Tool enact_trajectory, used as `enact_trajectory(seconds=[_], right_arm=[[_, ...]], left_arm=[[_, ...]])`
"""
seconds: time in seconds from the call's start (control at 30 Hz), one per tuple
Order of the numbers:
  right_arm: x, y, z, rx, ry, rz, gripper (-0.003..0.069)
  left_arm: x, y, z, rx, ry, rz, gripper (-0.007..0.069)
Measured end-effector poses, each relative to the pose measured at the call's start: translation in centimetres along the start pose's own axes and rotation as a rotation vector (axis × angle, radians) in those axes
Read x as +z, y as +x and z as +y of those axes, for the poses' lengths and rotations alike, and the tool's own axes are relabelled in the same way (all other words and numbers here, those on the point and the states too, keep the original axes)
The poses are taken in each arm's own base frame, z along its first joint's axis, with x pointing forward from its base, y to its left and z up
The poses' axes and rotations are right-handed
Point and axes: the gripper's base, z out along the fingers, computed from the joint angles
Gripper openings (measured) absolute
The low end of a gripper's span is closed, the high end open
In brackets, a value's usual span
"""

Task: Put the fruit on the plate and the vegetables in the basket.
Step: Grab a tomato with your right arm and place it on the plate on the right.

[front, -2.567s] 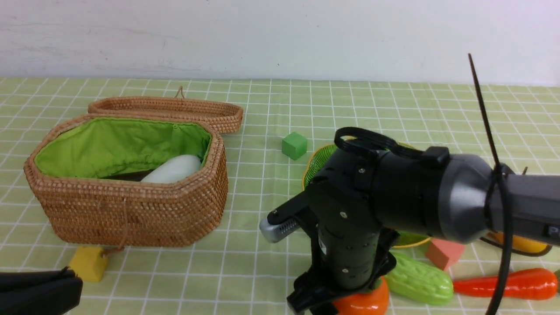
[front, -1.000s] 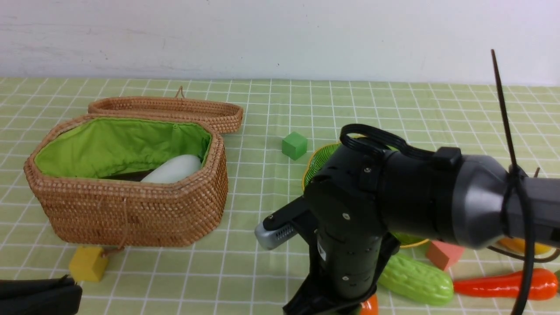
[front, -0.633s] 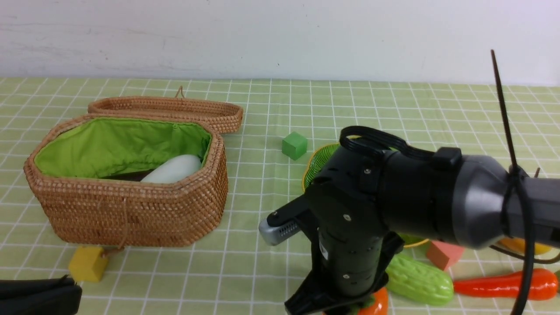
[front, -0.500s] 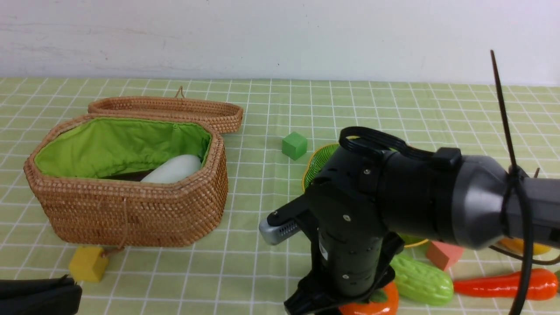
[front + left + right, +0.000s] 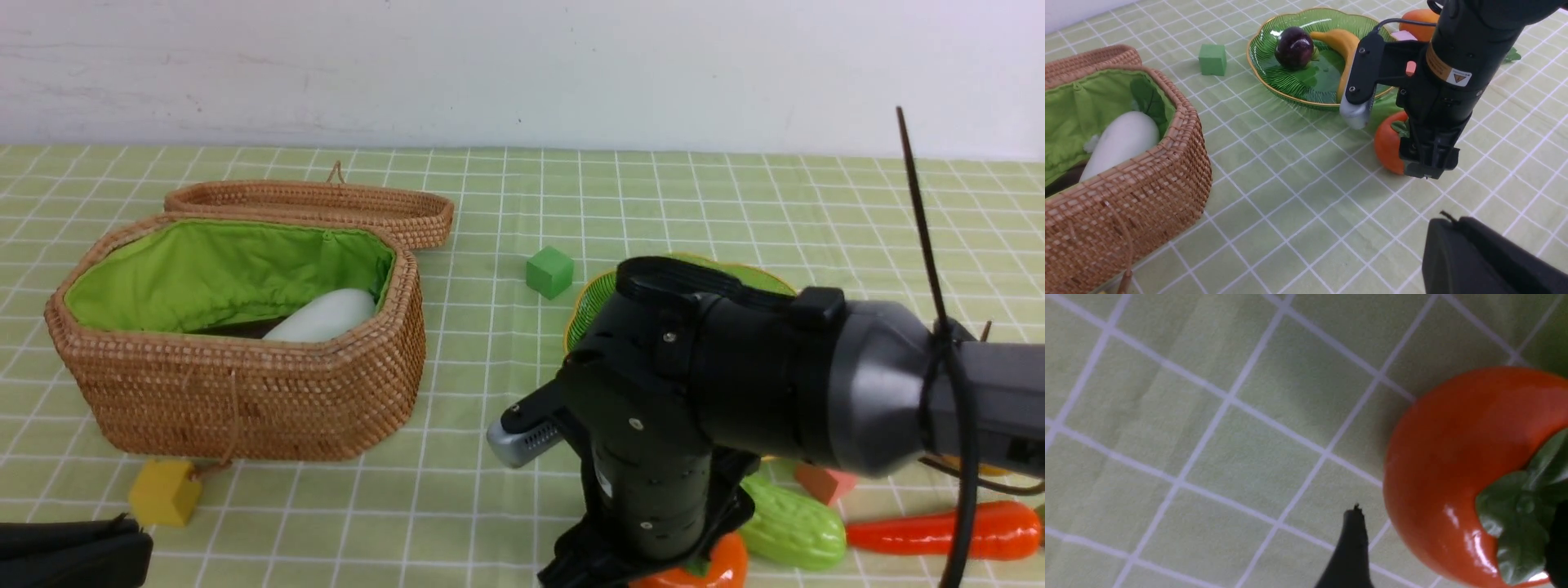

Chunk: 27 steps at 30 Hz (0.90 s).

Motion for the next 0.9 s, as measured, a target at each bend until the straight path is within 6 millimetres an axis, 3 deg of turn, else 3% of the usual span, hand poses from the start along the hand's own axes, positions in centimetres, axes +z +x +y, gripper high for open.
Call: enact_trajectory(seconds=[0.4,0.5,0.63,0.9], right_arm=[[1.7,-0.5,0.5,-0.036,0.073,0.021,0.0587],[1.9,-0.6,0.5,-0.043,0.087,0.026,0.0564],[1.8,-0.5,0.7,-0.058,0.1,0.021,0.0441],[1.9,-0.4,1.1,-0.079,0.109,0.018,0.0438]], left_arm=[[0.0,0.0,0.0,0.0,0.0,-0.002,-0.001],[0.0,0.0,0.0,0.0,0.0,-0.002,-0.001],[0.0,0.0,0.0,0.0,0.0,-0.002,-0.001],[0.0,0.0,0.0,0.0,0.0,-0.001,-0.0009]])
